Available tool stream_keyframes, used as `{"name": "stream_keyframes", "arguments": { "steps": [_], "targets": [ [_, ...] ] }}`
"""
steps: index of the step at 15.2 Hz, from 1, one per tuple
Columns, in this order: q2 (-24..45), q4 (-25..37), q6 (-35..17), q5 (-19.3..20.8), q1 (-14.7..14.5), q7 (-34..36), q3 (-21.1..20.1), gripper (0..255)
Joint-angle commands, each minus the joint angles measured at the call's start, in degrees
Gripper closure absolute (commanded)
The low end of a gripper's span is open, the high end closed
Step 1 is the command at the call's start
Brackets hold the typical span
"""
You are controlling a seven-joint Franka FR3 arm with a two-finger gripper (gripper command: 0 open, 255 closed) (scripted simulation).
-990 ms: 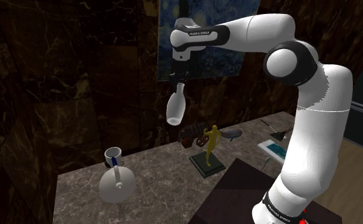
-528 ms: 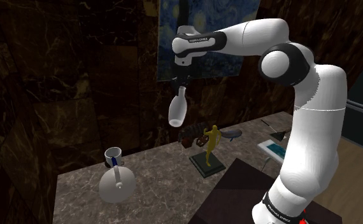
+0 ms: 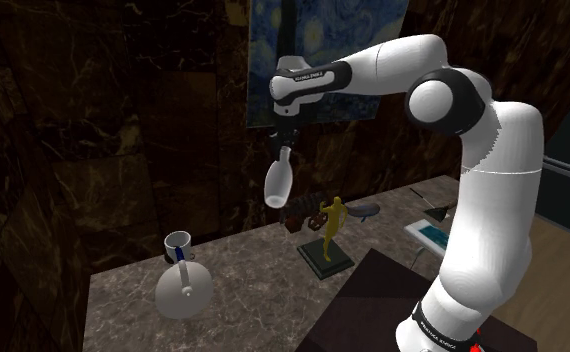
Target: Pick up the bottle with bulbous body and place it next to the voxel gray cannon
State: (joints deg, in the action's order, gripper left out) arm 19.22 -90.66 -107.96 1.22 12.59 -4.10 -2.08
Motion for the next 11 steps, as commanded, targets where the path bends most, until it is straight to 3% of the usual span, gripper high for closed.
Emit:
{"name": "stream_keyframes", "arguments": {
  "steps": [1, 11],
  "targets": [
    [0.6, -0.8, -1.4, 0.0, 0.0, 0.0, 0.0, 255],
    [2.7, -5.4, -8.2, 0.2, 0.0, 0.2, 0.1, 255]
  ]
}}
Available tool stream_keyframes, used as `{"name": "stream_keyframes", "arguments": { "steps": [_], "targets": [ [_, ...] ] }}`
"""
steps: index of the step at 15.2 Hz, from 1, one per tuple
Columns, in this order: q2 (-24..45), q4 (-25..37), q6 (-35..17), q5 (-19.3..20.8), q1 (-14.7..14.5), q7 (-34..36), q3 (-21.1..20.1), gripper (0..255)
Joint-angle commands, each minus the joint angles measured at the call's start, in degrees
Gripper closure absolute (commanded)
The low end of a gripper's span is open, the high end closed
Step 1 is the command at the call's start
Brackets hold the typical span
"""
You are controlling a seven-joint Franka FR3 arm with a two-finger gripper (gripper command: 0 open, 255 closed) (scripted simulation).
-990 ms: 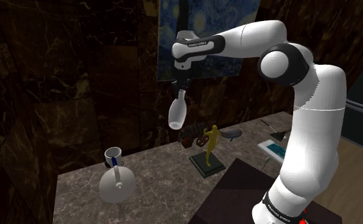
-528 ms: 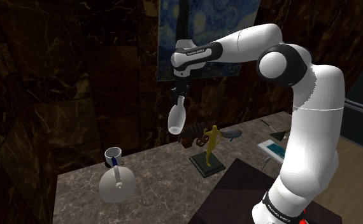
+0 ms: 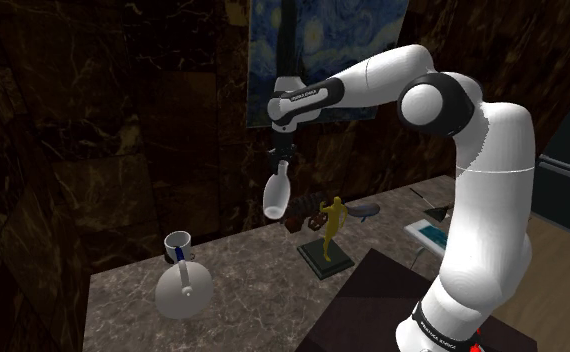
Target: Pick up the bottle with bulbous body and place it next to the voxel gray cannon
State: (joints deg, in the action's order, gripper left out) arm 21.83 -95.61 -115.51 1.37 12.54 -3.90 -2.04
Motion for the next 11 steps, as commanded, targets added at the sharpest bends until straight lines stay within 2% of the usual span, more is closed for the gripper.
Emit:
{"name": "stream_keyframes", "arguments": {
  "steps": [1, 11],
  "targets": [
    [0.4, -0.9, -1.3, 0.0, 0.0, 0.0, 0.0, 255],
    [3.7, -3.9, -7.7, 0.2, 0.0, 0.1, 0.1, 255]
  ]
}}
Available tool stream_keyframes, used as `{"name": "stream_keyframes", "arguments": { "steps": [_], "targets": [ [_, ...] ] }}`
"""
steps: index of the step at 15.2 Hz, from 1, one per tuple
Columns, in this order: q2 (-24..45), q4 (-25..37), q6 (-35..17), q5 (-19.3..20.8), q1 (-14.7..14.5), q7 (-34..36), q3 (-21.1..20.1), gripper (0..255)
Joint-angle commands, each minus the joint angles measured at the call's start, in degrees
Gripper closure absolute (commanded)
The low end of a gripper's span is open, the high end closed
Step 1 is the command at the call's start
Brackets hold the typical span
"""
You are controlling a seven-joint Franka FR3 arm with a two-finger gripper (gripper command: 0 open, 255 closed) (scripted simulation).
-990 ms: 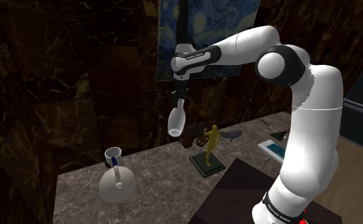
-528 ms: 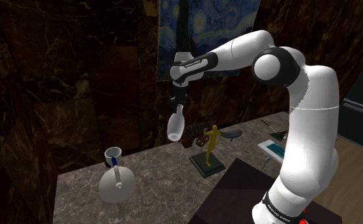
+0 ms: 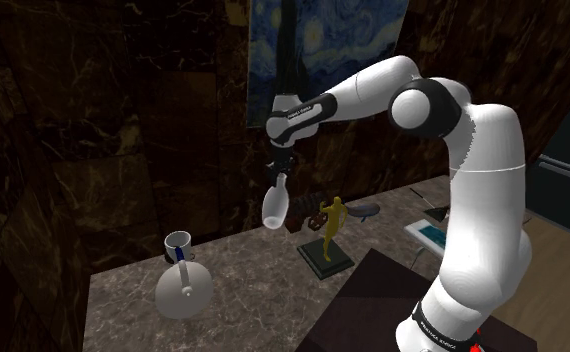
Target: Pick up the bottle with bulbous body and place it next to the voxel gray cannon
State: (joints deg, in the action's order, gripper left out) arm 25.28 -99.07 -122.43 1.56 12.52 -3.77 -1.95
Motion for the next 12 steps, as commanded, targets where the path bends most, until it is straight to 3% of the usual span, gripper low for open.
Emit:
{"name": "stream_keyframes", "arguments": {
  "steps": [1, 12],
  "targets": [
    [0.6, -0.7, -1.4, 0.0, 0.0, 0.0, 0.0, 255],
    [5.4, -2.4, -7.9, 0.3, -0.1, 0.2, 0.2, 255]
  ]
}}
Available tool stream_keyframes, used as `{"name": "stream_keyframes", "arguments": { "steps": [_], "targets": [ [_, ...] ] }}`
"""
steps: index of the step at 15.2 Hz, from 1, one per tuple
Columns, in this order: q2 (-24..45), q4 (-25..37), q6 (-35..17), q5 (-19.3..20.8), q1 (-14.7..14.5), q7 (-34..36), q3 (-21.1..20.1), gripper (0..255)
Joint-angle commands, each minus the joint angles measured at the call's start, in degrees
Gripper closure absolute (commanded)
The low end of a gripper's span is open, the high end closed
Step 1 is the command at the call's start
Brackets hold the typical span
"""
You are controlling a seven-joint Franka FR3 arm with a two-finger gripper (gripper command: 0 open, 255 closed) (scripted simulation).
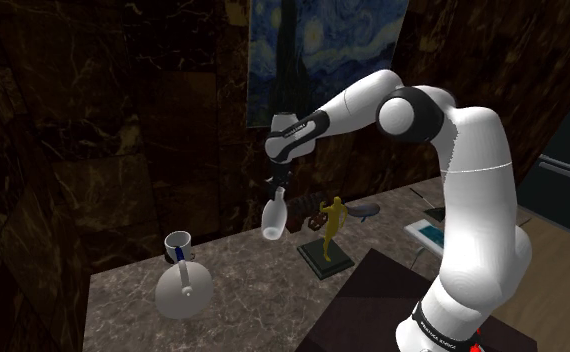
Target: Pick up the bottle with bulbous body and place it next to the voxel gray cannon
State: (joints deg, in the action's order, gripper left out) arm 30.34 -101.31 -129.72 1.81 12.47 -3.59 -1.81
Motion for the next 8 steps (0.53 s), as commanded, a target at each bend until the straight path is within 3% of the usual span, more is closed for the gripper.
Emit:
{"name": "stream_keyframes", "arguments": {
  "steps": [1, 8],
  "targets": [
    [0.8, -0.2, -1.1, 0.0, 0.0, 0.1, 0.0, 255],
    [4.4, -0.4, -4.9, 0.2, -0.1, 0.2, 0.1, 255]
  ]
}}
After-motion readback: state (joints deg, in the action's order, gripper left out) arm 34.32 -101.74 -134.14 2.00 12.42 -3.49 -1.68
